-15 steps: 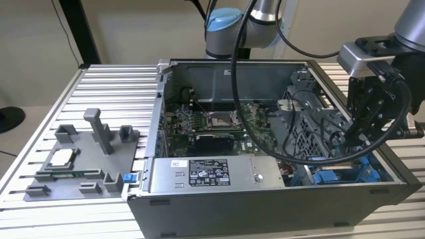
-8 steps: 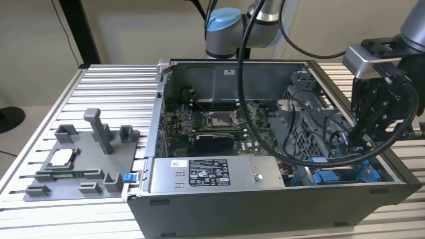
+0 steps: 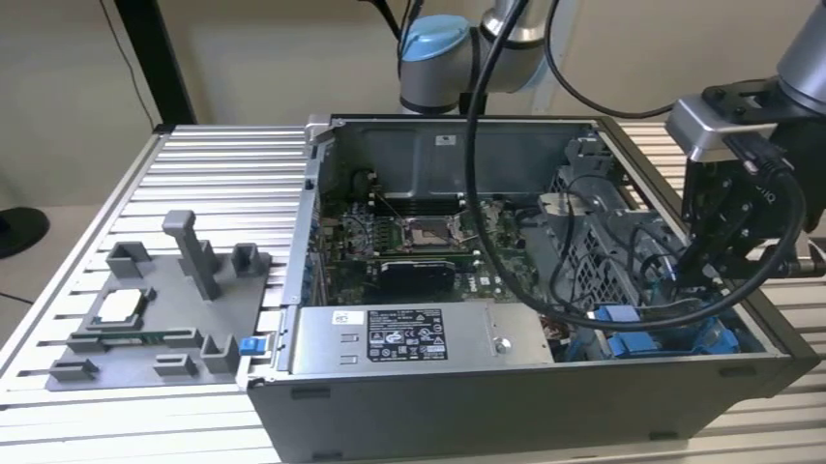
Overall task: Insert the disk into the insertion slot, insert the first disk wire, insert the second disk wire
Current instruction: 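Insert the first disk wire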
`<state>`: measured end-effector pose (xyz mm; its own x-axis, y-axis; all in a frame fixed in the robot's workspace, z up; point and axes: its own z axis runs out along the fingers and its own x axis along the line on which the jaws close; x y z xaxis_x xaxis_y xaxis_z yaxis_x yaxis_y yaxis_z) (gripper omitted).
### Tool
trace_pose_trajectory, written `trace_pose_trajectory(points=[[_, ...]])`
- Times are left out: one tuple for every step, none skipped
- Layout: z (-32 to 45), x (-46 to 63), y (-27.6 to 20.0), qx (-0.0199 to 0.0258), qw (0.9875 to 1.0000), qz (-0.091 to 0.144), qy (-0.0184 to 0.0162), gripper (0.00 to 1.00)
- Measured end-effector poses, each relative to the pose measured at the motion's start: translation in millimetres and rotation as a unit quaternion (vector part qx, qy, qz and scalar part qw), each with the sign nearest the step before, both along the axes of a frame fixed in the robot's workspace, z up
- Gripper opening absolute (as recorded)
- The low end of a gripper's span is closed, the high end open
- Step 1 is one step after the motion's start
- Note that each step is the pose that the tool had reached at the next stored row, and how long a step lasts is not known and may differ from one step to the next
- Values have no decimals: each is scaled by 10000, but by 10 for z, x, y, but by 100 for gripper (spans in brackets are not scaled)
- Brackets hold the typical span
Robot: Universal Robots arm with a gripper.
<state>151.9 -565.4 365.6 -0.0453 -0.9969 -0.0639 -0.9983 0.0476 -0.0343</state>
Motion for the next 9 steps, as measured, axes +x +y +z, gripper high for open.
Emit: trace_pose_trajectory(points=[[-6, 0, -1, 10, 10000, -34, 0, 0], [-14, 1, -2, 21, 10000, -72, 0, 0], [-20, 1, -3, 33, 9999, -107, 0, 0], [-26, 2, -5, 53, 9999, -137, 1, 0], [-30, 2, -8, 82, 9998, -156, 1, 0], [-32, 1, -11, 117, 9998, -170, 1, 0], [-35, 1, -16, 155, 9997, -180, 2, 0], [-37, 1, -23, 189, 9996, -187, 2, 0], [-38, 1, -40, 202, 9996, -194, 3, 0]])
